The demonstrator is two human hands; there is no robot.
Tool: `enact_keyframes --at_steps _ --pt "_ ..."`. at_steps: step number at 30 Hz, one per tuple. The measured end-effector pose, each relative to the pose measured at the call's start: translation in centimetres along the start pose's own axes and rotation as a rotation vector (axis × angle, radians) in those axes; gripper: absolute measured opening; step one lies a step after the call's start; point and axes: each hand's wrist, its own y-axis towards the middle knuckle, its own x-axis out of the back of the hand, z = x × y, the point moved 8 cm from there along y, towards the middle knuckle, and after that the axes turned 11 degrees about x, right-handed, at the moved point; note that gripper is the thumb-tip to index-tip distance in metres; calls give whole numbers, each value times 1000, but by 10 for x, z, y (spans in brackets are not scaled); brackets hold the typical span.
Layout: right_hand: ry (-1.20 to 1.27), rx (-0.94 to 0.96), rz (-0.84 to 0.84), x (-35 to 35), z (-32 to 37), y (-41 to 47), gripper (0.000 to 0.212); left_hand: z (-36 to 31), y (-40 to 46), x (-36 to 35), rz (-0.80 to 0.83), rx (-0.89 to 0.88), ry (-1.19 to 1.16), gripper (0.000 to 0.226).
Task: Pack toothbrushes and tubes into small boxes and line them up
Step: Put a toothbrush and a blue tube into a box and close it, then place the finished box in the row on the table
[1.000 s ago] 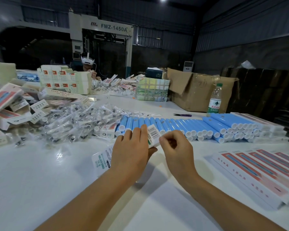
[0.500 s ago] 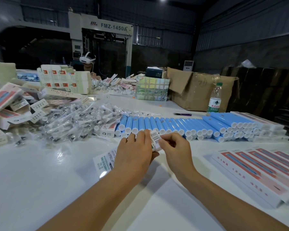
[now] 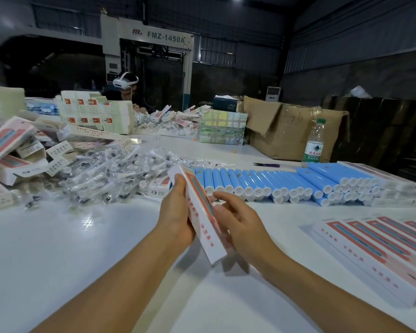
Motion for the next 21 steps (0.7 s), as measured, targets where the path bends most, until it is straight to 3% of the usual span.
enact_keyframes --at_steps 8,13,18,21 --pt "-142 -11 79 -11 3 4 65 10 5 4 9 6 8 46" --pt "-349 15 107 7 11 9 54 -11 4 23 -132 -238 202 45" --pt "-810 107 220 44 34 -2 61 -13 10 28 -127 -214 253 46" --pt "-1056 13 316 79 19 -30 62 -10 16 22 -60 -188 292 49"
